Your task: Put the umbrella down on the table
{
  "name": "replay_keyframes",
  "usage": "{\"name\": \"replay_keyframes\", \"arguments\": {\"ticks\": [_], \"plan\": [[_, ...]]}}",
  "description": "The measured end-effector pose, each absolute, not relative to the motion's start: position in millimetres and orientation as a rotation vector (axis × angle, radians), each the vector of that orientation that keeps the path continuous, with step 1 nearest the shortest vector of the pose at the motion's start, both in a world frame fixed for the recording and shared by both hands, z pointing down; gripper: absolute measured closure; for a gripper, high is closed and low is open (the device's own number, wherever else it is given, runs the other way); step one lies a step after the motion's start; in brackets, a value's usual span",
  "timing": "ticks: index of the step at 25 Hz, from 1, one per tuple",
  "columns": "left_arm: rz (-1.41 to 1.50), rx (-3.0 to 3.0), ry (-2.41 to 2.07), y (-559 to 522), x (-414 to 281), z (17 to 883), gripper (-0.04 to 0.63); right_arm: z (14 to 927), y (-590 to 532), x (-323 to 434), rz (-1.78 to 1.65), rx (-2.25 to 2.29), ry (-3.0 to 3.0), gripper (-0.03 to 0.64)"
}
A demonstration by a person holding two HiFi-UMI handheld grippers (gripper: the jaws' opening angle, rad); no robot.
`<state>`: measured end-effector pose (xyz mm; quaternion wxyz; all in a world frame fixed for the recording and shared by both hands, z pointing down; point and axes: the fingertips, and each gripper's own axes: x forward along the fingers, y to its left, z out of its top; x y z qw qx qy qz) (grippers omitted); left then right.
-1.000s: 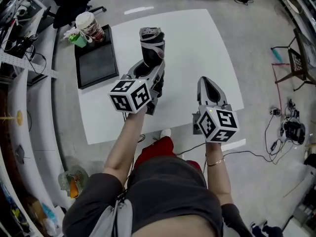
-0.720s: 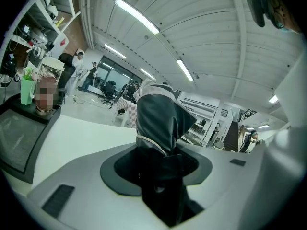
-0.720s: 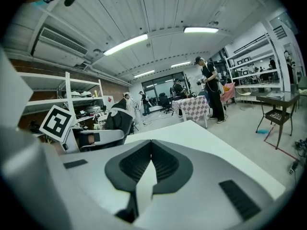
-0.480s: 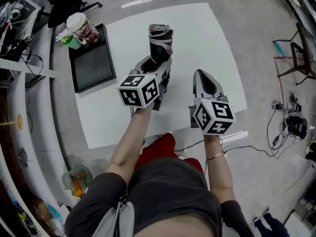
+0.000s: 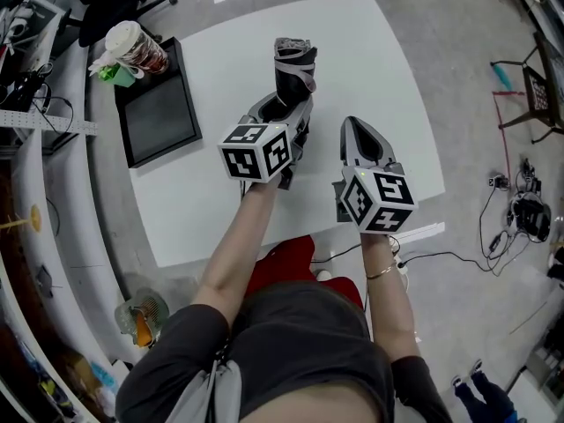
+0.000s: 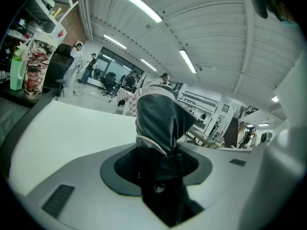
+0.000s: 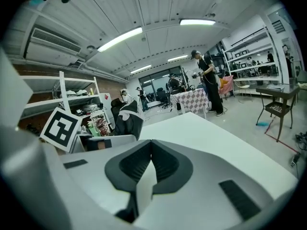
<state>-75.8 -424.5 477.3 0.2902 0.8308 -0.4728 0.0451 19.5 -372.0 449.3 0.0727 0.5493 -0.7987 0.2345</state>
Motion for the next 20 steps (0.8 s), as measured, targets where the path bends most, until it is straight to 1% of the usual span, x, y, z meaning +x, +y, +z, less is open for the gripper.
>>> {"name": "replay_keyframes", "arguments": {"ticks": [20], "plan": [[0.309,2.245,-1.209,-453.2,-41.7,511.3,0.408,480.7,-398.7,27.9,0.791,1.662,-2.338,0.598]]}}
